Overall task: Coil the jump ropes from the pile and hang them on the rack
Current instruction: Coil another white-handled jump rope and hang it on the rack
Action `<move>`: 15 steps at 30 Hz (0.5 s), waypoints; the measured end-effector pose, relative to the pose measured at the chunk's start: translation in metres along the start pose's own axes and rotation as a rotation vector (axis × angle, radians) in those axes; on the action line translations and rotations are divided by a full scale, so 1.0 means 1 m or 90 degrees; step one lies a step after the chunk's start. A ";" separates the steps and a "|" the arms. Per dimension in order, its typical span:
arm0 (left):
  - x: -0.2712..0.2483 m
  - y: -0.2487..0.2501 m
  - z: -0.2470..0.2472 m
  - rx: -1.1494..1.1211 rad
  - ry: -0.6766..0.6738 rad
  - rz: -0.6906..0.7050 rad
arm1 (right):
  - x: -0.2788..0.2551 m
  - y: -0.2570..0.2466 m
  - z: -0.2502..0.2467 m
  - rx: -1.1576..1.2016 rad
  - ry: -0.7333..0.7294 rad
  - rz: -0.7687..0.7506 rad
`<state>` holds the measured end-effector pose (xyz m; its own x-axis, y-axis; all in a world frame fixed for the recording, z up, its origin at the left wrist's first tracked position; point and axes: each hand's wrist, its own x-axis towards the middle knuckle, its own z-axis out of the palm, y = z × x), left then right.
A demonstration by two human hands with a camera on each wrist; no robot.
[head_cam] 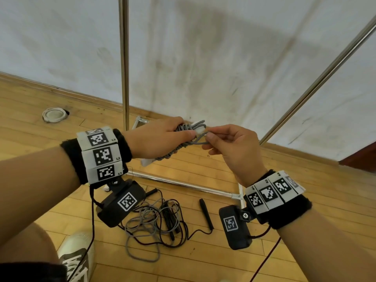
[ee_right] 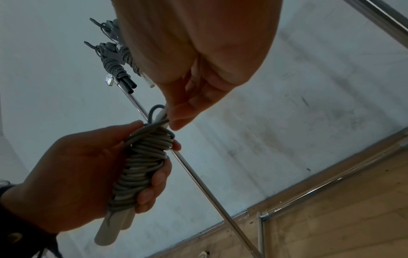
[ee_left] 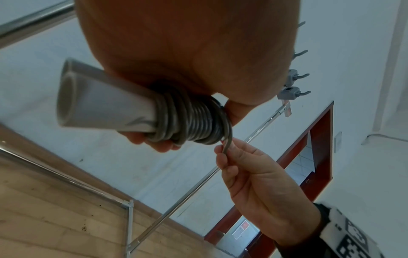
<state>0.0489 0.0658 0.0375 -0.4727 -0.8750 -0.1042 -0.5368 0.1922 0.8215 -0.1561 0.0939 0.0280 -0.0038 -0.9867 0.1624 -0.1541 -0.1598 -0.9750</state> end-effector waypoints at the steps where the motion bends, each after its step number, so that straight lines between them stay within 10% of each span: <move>1: 0.000 0.000 0.001 0.012 0.000 0.001 | 0.000 0.000 0.002 0.003 -0.008 -0.003; 15: 0.002 -0.005 -0.005 0.361 0.075 0.174 | 0.001 0.006 0.011 -0.039 -0.044 0.018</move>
<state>0.0544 0.0611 0.0360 -0.5817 -0.7983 0.1559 -0.7099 0.5918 0.3817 -0.1462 0.0919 0.0205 0.0593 -0.9909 0.1212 -0.2149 -0.1312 -0.9678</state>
